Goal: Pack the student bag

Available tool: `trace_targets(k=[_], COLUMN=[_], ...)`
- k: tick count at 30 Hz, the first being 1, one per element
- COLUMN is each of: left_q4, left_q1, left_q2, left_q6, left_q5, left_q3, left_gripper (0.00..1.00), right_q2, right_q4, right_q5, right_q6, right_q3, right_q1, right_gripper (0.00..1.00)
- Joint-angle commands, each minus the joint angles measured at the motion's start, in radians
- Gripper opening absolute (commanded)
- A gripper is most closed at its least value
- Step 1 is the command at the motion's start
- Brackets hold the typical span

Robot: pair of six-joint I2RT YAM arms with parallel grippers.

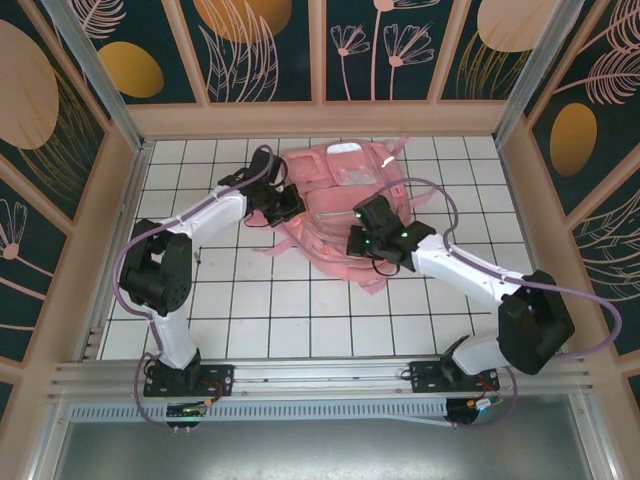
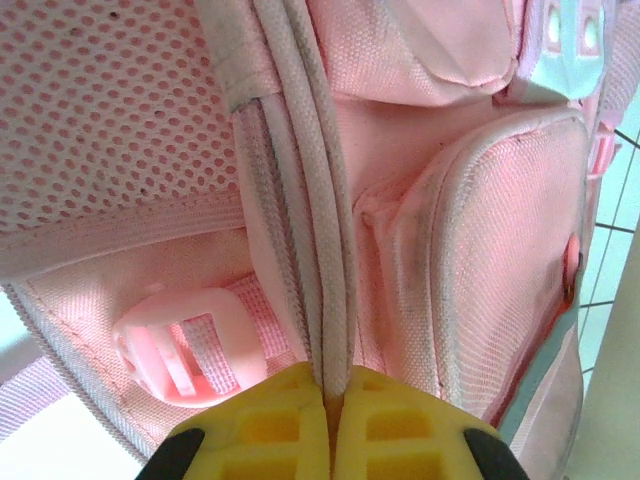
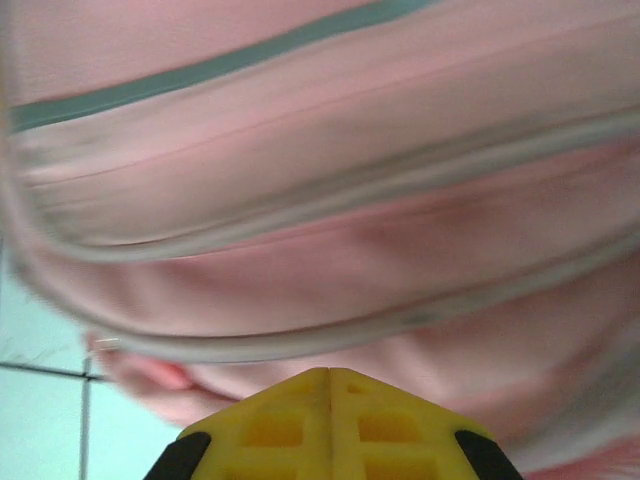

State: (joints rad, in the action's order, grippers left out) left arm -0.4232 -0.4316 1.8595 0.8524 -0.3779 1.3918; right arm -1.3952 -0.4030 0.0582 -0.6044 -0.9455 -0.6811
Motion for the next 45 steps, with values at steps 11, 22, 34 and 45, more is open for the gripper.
trace_targets(k=[11,22,34,45], left_q4=[0.020,0.037,0.042,0.064], left_q1=[0.028,0.025,0.024,0.001], left_q2=[-0.010,-0.041,-0.057,-0.056], left_q6=[0.052,0.077,0.081,0.102], left_q5=[-0.097,-0.110,-0.119,-0.126], left_q3=[0.008,-0.026,-0.046,-0.053], left_gripper=[0.00,0.00,0.00,0.00], right_q2=[0.121,-0.133,-0.263,-0.415], right_q4=[0.204,0.239,0.234,0.103], right_q5=[-0.216,-0.046,0.074,0.247], right_q6=[0.141,0.109,0.094,-0.015], right_q3=[0.083,-0.050,-0.118,-0.264], right_q1=[-0.063,-0.168,-0.176,-0.242], right_gripper=[0.39,0.46,0.25,0.24])
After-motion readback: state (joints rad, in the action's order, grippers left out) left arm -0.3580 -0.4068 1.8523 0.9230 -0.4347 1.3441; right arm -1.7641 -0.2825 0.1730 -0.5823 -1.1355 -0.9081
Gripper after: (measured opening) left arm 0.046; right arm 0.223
